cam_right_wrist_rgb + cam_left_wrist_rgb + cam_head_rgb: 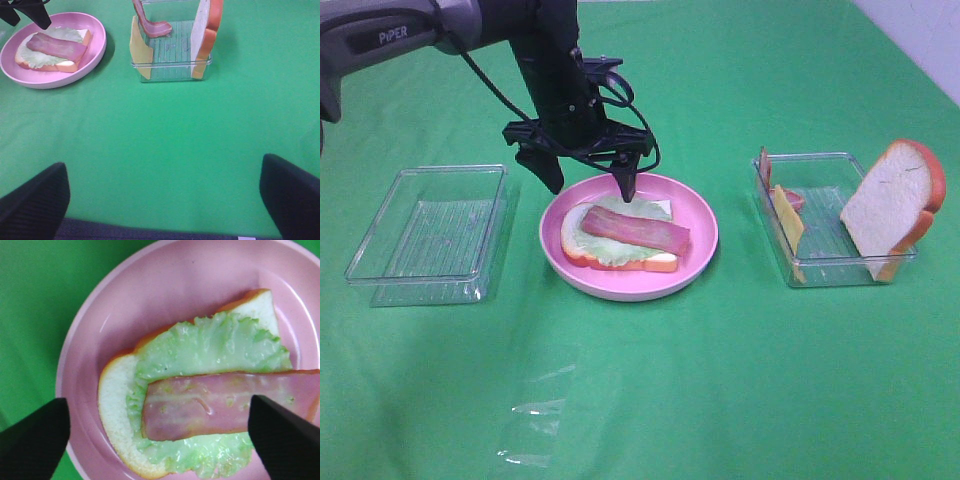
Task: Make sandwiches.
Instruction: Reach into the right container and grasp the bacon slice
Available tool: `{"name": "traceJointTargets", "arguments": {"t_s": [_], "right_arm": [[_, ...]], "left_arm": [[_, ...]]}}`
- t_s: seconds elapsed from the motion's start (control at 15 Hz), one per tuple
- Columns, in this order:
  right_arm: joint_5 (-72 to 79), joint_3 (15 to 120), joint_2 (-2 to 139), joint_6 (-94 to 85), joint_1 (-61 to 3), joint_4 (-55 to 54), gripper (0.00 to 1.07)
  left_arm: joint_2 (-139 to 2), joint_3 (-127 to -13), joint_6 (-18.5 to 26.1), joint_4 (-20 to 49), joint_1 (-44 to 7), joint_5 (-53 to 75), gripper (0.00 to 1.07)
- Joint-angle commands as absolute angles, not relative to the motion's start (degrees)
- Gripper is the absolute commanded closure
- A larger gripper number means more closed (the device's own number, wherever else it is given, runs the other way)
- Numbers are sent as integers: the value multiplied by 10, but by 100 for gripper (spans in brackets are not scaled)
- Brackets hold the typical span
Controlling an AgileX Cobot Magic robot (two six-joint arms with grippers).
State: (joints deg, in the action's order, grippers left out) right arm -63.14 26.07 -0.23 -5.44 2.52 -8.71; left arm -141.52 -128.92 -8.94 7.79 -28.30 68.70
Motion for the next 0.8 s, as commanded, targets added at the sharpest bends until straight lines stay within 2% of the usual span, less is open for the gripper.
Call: {"name": "traceJointTargets", "arguments": {"t_s": [0.07, 0.53, 0.67, 0.8], "right_arm": [[-629, 259, -20, -56, 25, -90, 9], [-629, 259, -20, -56, 25, -90, 9], [-629, 259, -20, -56, 25, -90, 9], [-629, 259, -20, -56, 25, -90, 9]], "left_arm": [[-1391, -1314, -79, 75, -283, 701, 6], [-1384, -1315, -74, 62, -283, 756, 6], [-1357, -1290, -47, 65, -283, 756, 6], [-1316, -1247, -33, 38, -274, 756, 6]]}}
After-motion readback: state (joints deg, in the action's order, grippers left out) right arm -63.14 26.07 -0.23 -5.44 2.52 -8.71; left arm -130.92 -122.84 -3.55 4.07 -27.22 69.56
